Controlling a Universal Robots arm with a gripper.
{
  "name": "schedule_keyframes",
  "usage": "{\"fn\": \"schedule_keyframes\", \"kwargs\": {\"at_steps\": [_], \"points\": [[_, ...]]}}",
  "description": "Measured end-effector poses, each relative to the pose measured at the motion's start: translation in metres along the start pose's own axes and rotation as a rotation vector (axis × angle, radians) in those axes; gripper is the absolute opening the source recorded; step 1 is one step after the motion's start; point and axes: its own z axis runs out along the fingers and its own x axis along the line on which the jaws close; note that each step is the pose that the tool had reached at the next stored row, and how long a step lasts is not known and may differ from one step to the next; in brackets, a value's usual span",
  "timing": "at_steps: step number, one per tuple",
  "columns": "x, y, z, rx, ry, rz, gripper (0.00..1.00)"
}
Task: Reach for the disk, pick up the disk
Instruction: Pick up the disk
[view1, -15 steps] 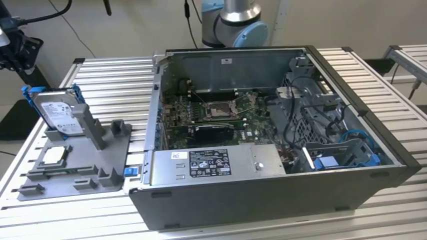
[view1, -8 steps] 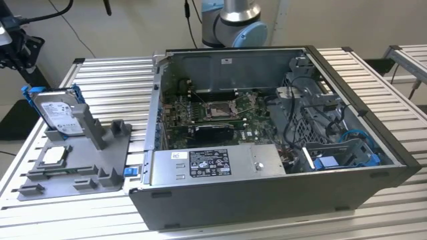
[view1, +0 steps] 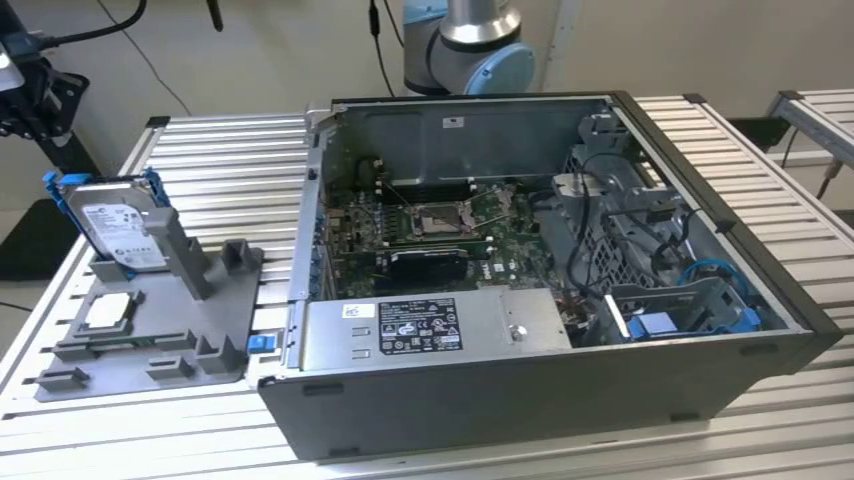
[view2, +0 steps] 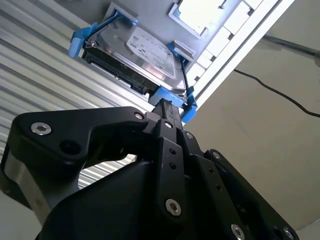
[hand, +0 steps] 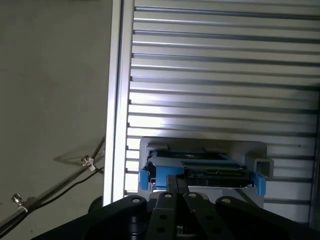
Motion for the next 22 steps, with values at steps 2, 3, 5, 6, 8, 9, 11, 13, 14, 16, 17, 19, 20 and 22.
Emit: {"fn": "schedule_keyframes", "kwargs": {"at_steps": [2,3,5,6,8,9,11,13,14,16,17,19,20,22], "points": [[0.0,0.0,0.0,0.0,0.0001,0.0,0.0],[0.0,0.0,0.0,0.0,0.0,0.0,0.0],[0.0,0.0,0.0,0.0,0.0001,-0.002,0.0],[0.0,0.0,0.0,0.0,0.0002,-0.004,0.0],[0.0,0.0,0.0,0.0,0.0004,-0.01,0.0],[0.0,0.0,0.0,0.0,0.0005,-0.014,0.0],[0.0,0.0,0.0,0.0,0.0009,-0.023,0.0],[0.0,0.0,0.0,0.0,0.0012,-0.03,0.0],[0.0,0.0,0.0,0.0,0.0013,-0.034,0.0],[0.0,0.0,0.0,0.0,0.0017,-0.044,0.0],[0.0,0.0,0.0,0.0,0.0018,-0.047,0.0],[0.0,0.0,0.0,0.0,0.002,-0.054,0.0],[0.0,0.0,0.0,0.0,0.0022,-0.057,0.0],[0.0,0.0,0.0,0.0,0.0025,-0.064,0.0]]}}
